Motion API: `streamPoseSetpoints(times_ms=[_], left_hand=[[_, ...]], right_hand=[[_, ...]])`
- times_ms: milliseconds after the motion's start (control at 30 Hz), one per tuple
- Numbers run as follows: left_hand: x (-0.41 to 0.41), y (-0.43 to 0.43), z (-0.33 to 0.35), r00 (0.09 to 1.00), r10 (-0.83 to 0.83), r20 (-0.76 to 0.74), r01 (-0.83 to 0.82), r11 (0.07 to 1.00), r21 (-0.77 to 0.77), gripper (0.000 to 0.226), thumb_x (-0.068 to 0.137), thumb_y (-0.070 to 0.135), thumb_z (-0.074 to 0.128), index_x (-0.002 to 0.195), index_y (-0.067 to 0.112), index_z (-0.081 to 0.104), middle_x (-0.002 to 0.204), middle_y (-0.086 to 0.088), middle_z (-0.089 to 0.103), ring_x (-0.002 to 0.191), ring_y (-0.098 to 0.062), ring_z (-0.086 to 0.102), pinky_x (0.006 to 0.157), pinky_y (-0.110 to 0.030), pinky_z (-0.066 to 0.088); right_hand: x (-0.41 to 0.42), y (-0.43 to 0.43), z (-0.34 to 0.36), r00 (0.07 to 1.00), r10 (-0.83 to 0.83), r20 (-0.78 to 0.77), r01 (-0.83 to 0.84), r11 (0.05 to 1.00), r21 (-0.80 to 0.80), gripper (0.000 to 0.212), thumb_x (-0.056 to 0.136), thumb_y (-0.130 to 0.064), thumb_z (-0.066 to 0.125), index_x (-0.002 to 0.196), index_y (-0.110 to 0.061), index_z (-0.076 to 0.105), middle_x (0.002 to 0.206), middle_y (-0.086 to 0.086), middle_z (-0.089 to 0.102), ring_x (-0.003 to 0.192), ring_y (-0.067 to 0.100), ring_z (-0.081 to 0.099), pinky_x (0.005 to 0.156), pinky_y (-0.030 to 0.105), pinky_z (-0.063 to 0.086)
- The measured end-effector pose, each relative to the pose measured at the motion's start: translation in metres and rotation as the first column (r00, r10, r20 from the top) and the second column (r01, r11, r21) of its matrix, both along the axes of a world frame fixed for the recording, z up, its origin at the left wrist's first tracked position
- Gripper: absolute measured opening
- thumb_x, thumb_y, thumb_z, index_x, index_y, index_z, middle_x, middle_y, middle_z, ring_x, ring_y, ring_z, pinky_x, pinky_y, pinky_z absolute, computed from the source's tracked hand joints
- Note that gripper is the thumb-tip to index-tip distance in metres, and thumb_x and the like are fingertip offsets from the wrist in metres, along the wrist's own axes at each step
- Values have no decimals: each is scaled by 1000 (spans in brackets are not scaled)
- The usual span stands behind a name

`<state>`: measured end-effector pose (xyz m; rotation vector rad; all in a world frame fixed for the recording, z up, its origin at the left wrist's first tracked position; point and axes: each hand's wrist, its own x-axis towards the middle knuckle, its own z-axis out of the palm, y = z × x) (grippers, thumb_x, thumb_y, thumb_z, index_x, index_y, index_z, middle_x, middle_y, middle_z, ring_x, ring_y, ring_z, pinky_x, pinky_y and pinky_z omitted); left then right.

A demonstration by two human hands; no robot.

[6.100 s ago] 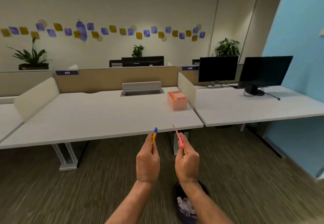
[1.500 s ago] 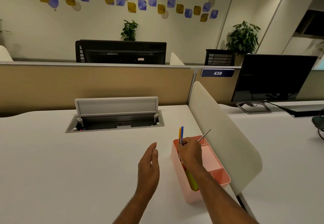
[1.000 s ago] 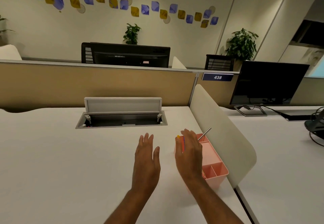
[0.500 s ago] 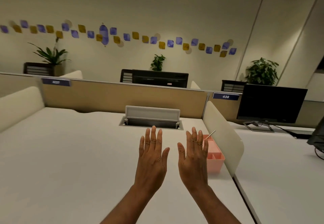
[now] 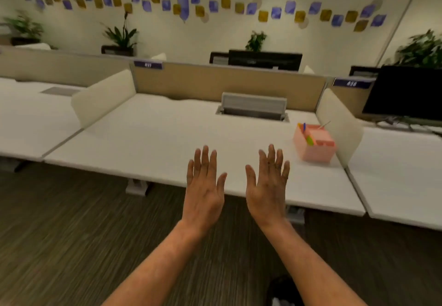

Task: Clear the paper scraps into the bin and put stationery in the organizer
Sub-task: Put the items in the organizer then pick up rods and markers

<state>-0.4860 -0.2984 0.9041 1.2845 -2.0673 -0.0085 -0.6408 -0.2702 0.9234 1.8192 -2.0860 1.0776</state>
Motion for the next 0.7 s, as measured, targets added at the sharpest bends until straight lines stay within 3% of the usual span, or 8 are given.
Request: streamPoseSetpoints(times_ms=[233,433,700], left_hand=[[155,68,-64,991,80,-105,-63,986,156,63,106,30,40,159,11,12,169,-7,-1,156,-21,-7,127,-49,5],[282,120,-119,987,156,-44,-137,946,295,58,108,34,33,159,12,16,169,-6,4,155,-18,-7,127,-48,6],[369,192,-180,947,317,-41,-270,861,431,55,108,32,32,158,12,19,169,-6,7,155,-18,-7,127,-48,6]], right_hand=[[131,70,-74,995,-58,80,43,982,184,58,104,-40,37,153,-13,24,166,9,6,153,23,-4,124,53,5],[245,130,-129,989,-97,113,58,950,306,56,104,-39,38,150,-9,31,165,11,13,153,26,0,124,52,5],[308,201,-192,991,-91,95,49,926,373,52,103,-38,39,145,-7,38,163,14,20,153,29,8,123,53,10]])
